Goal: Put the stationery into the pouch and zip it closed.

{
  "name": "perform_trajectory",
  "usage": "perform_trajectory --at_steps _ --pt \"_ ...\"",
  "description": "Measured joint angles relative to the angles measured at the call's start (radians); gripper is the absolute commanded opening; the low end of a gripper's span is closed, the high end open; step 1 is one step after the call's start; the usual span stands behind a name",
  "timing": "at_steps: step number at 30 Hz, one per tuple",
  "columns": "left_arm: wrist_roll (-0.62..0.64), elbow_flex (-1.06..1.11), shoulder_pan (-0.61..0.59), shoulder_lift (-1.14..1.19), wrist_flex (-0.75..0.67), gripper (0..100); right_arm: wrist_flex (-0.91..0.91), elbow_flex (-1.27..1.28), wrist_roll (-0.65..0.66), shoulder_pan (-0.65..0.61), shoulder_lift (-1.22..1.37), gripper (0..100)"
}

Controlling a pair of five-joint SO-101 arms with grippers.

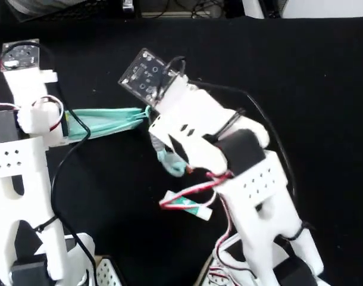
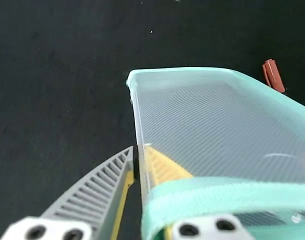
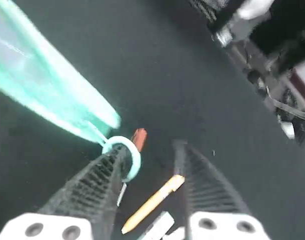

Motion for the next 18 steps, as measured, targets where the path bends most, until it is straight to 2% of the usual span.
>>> perform_trajectory --at_steps 9,18 --pt "-0.002 0.157 0.012 -0.014 -0.135 3 0.370 -0.299 -0.011 -0.031 -0.008 20.2" --pt "0.003 0.189 0.012 -0.017 -0.153 3 0.402 -0.207 -0.014 -0.026 -0.003 20.3"
